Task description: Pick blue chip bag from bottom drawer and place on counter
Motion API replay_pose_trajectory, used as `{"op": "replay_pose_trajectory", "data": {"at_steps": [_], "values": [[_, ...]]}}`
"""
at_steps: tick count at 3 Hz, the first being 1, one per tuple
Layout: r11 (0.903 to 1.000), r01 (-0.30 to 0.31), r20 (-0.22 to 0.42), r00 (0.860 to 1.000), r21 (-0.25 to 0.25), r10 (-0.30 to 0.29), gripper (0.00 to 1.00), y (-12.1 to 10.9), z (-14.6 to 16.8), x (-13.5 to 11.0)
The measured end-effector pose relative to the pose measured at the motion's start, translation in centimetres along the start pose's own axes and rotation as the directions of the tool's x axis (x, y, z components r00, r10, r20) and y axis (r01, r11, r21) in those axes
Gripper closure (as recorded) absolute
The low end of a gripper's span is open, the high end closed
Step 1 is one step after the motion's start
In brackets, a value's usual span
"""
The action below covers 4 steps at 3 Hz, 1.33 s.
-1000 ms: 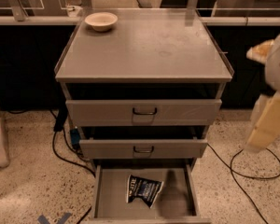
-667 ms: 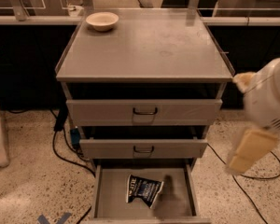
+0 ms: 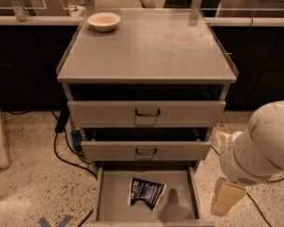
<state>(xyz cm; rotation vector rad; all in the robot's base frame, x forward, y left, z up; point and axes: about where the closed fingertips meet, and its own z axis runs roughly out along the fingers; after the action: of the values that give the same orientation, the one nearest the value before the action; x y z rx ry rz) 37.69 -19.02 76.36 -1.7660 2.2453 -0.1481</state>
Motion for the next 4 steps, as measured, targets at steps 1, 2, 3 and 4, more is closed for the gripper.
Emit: {"op": "replay_pose_trajectory", "data": {"at_steps": [1,2,3,4], "values": [[1.0000,0.006,0.006,1.000,-0.001,-0.006,0.00,0.1,0.3,-0.1],[0.9996,0.028,0.025,0.999,-0.004,-0.028,0.00,0.5,1.5,-0.7],[0.9955,0.092,0.058,0.994,-0.024,-0.090,0.00,0.1,7.3,-2.6],[0.9902,0.108,0.044,0.994,-0.089,-0.104,0.00,1.2,17.4,-1.4]]}}
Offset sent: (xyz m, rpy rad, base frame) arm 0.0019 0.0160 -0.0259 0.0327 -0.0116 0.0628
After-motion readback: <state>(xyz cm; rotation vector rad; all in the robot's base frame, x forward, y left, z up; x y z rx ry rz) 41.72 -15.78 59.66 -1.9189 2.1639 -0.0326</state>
